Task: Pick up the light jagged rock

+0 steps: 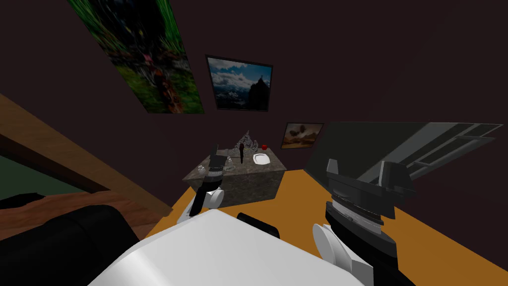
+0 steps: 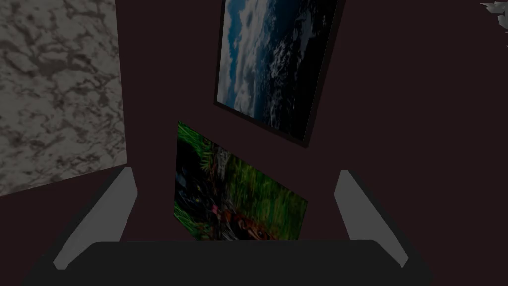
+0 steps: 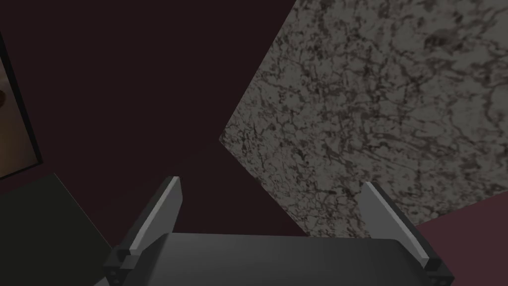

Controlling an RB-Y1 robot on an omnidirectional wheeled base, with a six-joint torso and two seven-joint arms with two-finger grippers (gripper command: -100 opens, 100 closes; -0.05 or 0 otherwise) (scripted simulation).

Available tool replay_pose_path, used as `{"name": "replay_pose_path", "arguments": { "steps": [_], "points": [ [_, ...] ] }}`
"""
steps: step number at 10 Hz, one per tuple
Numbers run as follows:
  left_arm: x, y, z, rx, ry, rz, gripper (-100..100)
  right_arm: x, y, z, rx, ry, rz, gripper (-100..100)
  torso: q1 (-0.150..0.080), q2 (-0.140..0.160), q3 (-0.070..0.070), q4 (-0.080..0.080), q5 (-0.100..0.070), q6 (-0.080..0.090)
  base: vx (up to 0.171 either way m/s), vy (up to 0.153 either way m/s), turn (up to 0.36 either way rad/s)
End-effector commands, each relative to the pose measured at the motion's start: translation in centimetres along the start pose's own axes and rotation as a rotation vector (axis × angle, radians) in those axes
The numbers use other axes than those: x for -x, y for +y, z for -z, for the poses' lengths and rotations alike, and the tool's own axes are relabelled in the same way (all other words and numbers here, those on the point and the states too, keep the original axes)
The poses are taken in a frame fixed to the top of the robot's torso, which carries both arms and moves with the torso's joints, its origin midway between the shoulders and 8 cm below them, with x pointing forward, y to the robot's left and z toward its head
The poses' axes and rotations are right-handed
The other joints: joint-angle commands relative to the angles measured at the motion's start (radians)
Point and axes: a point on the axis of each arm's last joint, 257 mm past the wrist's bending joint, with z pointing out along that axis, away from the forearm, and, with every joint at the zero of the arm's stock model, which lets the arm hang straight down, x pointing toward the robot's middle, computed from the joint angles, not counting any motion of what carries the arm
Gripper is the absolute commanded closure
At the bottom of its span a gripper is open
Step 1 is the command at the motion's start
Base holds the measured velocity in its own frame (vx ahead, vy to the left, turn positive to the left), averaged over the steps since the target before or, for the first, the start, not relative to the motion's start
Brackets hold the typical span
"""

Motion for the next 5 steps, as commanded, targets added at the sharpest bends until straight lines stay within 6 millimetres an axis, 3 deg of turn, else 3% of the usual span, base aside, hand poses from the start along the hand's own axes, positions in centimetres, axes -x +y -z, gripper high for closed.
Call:
{"name": "replay_pose_path", "arguments": {
  "steps": [1, 5],
  "points": [
    [0.0, 0.7, -0.4, 0.025, 0.011, 0.003, -100, 0.0, 0.0, 0.0, 0.0, 0.0, 0.0, 0, 0.0, 0.0, 0.0, 0.0, 0.0, 0.0, -0.021, -0.01, -0.042],
    [0.2, 2.4, -1.2, 0.087, 0.028, 0.015, -100, 0.0, 0.0, 0.0, 0.0, 0.0, 0.0, 0, 0.0, 0.003, 0.002, 0.001, 0.0, 0.0, -0.037, -0.006, -0.049]
  ]
}}
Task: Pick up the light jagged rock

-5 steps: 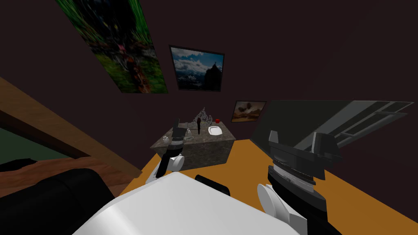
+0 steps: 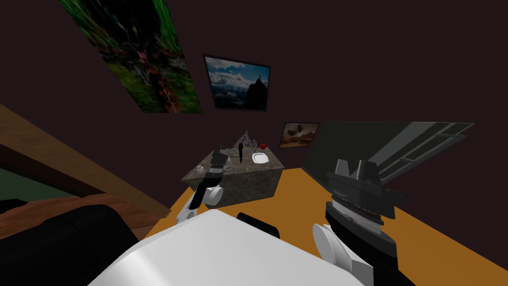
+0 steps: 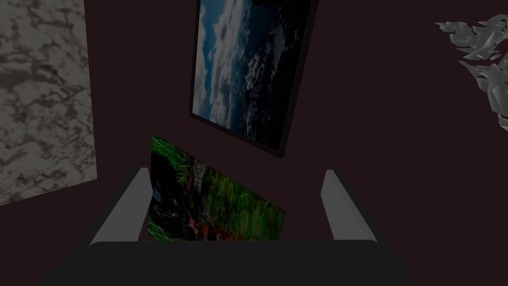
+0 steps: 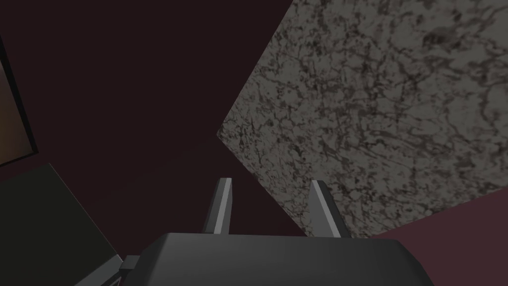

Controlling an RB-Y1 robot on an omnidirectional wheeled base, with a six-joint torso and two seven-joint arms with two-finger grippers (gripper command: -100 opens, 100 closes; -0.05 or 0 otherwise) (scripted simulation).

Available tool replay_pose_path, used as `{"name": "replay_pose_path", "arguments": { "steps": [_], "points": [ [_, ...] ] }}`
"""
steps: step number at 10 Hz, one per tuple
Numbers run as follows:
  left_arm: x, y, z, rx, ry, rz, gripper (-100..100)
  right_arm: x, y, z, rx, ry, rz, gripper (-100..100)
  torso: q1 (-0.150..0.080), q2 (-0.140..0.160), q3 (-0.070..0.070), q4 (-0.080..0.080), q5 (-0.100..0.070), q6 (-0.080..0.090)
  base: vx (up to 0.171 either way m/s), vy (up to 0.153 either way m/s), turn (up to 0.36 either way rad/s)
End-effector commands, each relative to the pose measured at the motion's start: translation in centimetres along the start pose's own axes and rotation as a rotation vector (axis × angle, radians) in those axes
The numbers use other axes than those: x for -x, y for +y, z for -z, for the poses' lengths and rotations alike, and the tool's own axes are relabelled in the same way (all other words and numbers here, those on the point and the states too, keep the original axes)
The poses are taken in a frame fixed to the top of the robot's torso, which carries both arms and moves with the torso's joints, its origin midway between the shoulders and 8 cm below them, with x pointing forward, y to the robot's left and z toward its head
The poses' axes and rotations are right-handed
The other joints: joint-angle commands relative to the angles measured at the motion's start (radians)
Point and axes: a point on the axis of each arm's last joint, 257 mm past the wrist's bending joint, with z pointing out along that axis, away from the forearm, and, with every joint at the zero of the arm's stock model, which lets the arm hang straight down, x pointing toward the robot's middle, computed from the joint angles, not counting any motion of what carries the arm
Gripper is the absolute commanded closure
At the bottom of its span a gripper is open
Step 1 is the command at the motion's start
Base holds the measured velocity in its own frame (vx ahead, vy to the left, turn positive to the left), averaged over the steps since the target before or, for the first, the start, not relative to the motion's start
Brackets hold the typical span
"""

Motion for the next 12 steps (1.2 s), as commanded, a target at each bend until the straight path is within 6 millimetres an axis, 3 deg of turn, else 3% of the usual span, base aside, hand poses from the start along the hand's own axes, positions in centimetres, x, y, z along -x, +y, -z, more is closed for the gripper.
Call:
{"name": "replay_pose_path", "arguments": {
  "steps": [1, 12],
  "points": [
    [0.1, 0.8, -0.4, 0.034, 0.007, 0.007, -100, 0.0, 0.0, 0.0, 0.0, 0.0, 0.0, 0, 0.0, 0.0, 0.0, 0.0, 0.0, 0.0, -0.022, -0.002, -0.049],
    [1.0, 6.2, -2.5, 0.245, 0.035, 0.072, -100, 0.0, 0.0, 0.0, 0.0, 0.0, 0.0, 0, 0.001, -0.001, 0.0, 0.0, 0.0, 0.0, -0.025, 0.003, -0.062]
  ]
}}
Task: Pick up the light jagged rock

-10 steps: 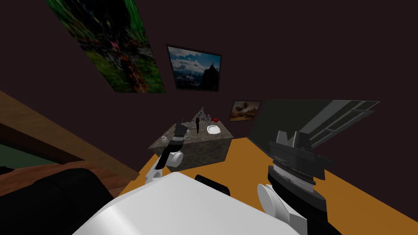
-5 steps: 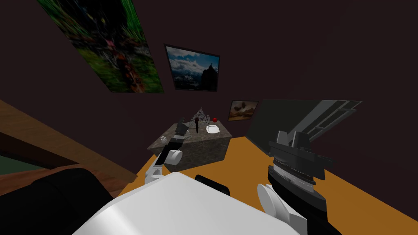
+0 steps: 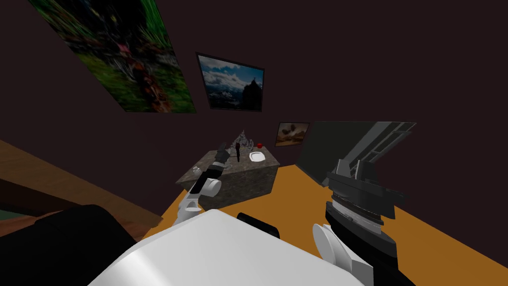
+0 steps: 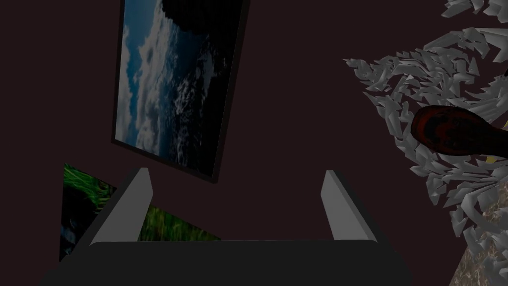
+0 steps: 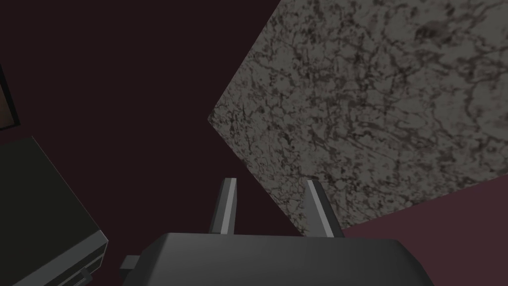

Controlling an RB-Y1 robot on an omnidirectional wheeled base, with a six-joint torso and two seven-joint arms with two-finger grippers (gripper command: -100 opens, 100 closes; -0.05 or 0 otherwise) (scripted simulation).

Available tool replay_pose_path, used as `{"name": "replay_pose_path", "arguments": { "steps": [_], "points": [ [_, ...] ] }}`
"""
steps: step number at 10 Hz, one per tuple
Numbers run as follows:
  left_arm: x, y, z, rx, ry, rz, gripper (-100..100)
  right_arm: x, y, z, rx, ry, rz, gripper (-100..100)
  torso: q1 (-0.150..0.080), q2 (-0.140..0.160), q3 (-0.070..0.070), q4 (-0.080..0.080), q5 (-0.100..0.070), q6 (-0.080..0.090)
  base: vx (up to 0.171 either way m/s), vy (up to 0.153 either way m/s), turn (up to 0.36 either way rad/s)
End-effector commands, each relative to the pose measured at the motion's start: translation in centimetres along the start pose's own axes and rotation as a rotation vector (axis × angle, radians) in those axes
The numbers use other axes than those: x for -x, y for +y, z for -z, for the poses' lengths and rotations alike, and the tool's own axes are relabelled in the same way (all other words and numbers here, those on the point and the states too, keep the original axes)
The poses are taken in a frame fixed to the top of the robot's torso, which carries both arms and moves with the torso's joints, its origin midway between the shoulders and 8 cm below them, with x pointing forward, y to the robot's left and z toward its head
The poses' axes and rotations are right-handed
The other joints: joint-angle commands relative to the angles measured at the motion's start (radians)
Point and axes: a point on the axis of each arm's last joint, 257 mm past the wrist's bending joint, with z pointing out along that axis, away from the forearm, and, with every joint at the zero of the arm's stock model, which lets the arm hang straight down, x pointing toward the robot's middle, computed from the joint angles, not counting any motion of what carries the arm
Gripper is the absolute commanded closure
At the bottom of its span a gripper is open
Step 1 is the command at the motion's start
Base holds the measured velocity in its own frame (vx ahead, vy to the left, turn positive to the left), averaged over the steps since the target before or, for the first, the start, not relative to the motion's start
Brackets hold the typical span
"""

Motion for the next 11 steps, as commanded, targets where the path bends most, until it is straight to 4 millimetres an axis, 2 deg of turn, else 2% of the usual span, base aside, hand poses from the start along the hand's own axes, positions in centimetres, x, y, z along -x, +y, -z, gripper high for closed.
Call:
{"name": "replay_pose_path", "arguments": {
  "steps": [1, 11],
  "points": [
    [0.1, 1.3, -0.2, 0.047, 0.003, 0.008, -100, 0.0, 0.0, 0.0, 0.0, 0.0, 0.0, 0, 0.0, 0.0, 0.0, 0.0, 0.0, 0.0, -0.024, 0.009, -0.037],
    [1.0, 5.8, -1.4, 0.25, 0.017, 0.08, -100, 0.0, 0.0, 0.0, 0.0, 0.0, 0.0, 0, 0.001, 0.0, 0.0, 0.0, 0.0, 0.0, -0.017, 0.01, -0.063]
  ]
}}
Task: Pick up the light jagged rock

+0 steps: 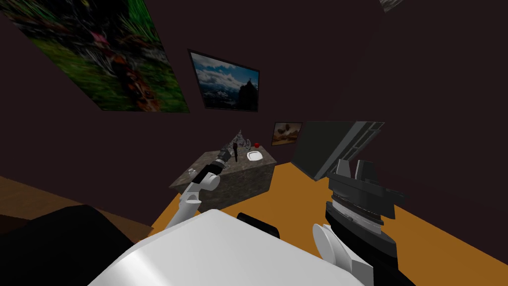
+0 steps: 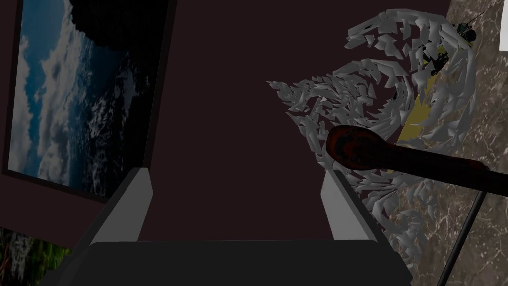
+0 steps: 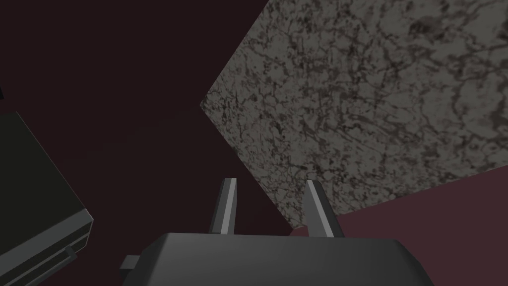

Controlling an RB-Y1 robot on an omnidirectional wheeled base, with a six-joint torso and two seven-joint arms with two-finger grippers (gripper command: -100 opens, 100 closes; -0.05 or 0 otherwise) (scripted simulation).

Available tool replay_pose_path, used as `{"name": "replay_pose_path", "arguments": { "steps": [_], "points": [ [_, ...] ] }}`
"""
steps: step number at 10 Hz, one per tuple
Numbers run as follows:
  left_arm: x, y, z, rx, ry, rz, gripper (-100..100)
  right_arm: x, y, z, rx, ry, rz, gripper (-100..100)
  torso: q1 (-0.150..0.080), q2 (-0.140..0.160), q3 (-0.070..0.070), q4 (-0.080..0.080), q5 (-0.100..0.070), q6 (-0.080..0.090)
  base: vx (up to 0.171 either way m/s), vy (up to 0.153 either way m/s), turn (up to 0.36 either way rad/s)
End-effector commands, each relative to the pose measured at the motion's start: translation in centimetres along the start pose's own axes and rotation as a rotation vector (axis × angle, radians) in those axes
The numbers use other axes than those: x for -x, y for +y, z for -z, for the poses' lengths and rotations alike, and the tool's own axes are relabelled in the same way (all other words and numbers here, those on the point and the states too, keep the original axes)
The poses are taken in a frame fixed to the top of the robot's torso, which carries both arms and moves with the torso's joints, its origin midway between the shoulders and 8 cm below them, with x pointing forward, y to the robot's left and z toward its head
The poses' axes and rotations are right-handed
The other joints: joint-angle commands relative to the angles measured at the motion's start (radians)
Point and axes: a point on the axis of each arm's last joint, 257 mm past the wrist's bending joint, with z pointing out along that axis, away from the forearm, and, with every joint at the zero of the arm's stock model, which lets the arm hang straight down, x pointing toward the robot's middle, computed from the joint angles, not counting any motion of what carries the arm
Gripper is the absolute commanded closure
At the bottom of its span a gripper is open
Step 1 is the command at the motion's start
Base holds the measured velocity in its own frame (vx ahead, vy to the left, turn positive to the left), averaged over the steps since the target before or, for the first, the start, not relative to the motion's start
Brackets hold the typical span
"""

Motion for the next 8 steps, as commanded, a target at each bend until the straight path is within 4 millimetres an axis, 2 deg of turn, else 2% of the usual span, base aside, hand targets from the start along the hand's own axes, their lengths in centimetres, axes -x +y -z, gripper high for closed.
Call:
{"name": "replay_pose_path", "arguments": {
  "steps": [1, 8],
  "points": [
    [0.0, 1.0, 0.0, 0.04, 0.001, 0.003, -100, 0.0, 0.0, 0.0, 0.0, 0.0, 0.0, 0, 0.0, 0.0, 0.0, 0.0, 0.0, 0.0, -0.008, 0.008, 0.013],
    [0.9, 4.6, -0.7, 0.213, 0.004, 0.072, -100, 0.0, 0.0, 0.0, 0.0, 0.0, 0.0, 0, 0.0, -0.001, 0.0, 0.0, 0.0, 0.0, -0.015, 0.017, -0.079]
  ]
}}
